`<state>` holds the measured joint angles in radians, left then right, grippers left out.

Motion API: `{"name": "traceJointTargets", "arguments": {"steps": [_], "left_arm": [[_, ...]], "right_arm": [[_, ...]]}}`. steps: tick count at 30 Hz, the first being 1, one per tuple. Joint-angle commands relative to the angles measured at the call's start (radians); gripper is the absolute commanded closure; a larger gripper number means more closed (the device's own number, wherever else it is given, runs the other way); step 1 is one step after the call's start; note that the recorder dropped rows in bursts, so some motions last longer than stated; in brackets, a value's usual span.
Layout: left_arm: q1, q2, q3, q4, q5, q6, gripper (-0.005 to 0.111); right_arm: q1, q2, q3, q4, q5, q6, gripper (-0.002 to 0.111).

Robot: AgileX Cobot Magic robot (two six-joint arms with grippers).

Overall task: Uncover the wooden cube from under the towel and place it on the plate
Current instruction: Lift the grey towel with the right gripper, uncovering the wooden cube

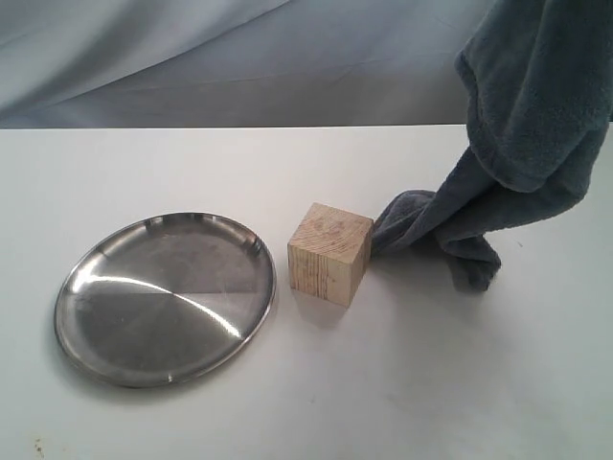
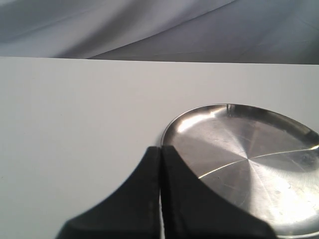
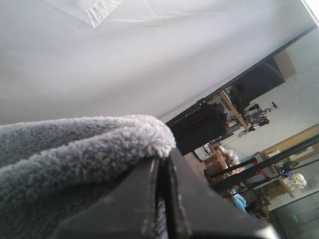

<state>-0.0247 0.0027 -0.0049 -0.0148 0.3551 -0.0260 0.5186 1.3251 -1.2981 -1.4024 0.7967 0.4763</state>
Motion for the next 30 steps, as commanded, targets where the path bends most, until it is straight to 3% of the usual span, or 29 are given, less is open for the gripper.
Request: {"name": "traceJointTargets", "arguments": {"steps": [1, 11, 15, 16, 21, 25, 30], "left_arm": [[0.001, -0.003, 0.005, 0.0, -0.01, 0.001, 0.107], [0.001, -0.003, 0.005, 0.0, -0.01, 0.001, 0.107], [0.001, -0.003, 0.005, 0.0, -0.01, 0.001, 0.107], [0.001, -0.003, 0.005, 0.0, -0.01, 0.001, 0.107], [0.001, -0.003, 0.005, 0.0, -0.01, 0.001, 0.107], [0.001, -0.003, 0.005, 0.0, -0.01, 0.001, 0.107], [0.001, -0.003, 0.005, 0.0, -0.01, 0.001, 0.107]], "right_arm": [[-0.009, -0.035, -0.006, -0.064, 0.001, 0.062, 0.108], [-0.009, -0.249, -0.006, 0.106, -0.059, 0.077, 0.108], [-0.009, -0.344, -0.006, 0.399, -0.17, -0.052, 0.108], [-0.009, -0.369, -0.006, 0.529, -0.203, -0.163, 0.108], [-0.007, -0.367, -0.006, 0.794, -0.232, -0.308, 0.108], [0.047, -0.351, -0.006, 1.153, -0.259, -0.622, 0.108], [0.112, -0.343, -0.006, 1.207, -0.334, -0.668, 0.108]]}}
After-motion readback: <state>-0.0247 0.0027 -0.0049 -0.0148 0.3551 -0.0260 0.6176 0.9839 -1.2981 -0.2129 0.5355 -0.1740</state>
